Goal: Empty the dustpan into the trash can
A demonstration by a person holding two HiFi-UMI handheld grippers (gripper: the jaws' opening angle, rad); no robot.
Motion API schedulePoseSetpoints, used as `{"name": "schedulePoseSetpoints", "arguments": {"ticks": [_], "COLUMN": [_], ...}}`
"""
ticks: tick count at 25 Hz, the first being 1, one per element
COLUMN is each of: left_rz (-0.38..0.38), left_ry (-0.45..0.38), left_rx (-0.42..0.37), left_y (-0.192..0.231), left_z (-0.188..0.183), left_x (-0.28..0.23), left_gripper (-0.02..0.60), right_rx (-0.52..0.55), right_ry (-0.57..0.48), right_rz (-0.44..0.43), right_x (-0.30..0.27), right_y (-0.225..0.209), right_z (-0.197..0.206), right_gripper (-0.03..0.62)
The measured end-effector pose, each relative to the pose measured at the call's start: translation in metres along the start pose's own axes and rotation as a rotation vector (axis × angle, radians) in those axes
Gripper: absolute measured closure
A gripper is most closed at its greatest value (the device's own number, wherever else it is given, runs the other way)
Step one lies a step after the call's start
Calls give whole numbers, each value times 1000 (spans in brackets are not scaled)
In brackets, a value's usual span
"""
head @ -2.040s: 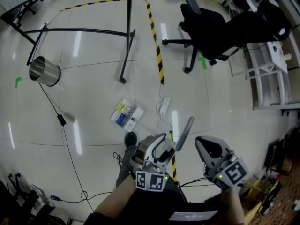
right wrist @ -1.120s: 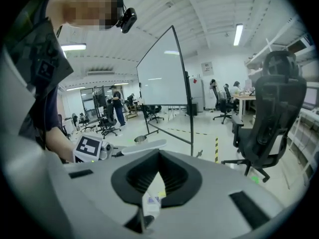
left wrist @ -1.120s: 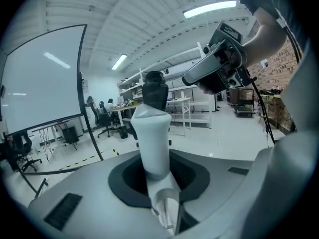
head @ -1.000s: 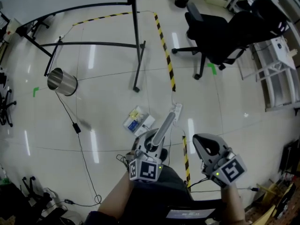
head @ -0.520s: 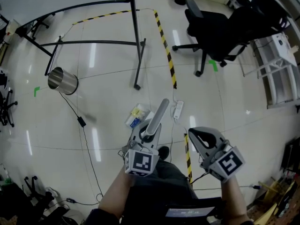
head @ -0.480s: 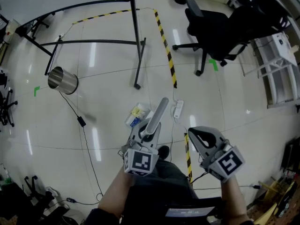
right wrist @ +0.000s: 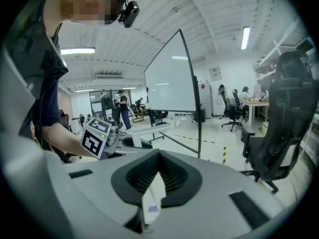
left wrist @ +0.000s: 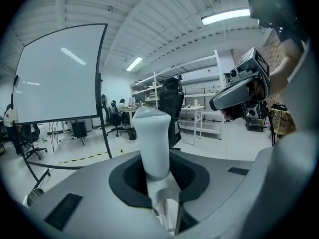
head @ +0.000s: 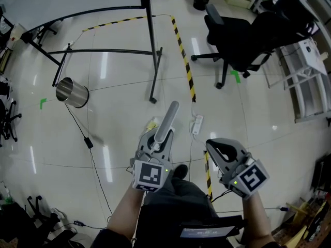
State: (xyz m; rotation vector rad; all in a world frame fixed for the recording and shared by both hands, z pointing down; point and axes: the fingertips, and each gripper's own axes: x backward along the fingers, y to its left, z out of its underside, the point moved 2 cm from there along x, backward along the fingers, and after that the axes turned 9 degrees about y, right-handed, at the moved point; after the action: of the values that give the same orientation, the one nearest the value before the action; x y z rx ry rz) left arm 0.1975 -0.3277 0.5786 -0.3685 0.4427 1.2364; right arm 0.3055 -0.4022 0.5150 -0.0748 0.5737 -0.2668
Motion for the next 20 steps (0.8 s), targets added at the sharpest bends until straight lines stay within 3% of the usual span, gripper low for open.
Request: {"name": "schedulePoseSetpoints", "arguments": {"ticks": [14, 20], "left_rz": [-14, -59], "left_ry": [-78, -84], "left_rx": [-83, -132], "left_y": [5, -1], "left_z": [-131, -156], "left_x": [86, 114], "left_gripper": [516, 517], "right_rx": [44, 92], "right_ry": [-174, -211], "right_rz": [17, -35], "right_x": [54, 63], "right_y": [7, 18], "right_z": [-77, -96], "right_gripper": [580, 580]}}
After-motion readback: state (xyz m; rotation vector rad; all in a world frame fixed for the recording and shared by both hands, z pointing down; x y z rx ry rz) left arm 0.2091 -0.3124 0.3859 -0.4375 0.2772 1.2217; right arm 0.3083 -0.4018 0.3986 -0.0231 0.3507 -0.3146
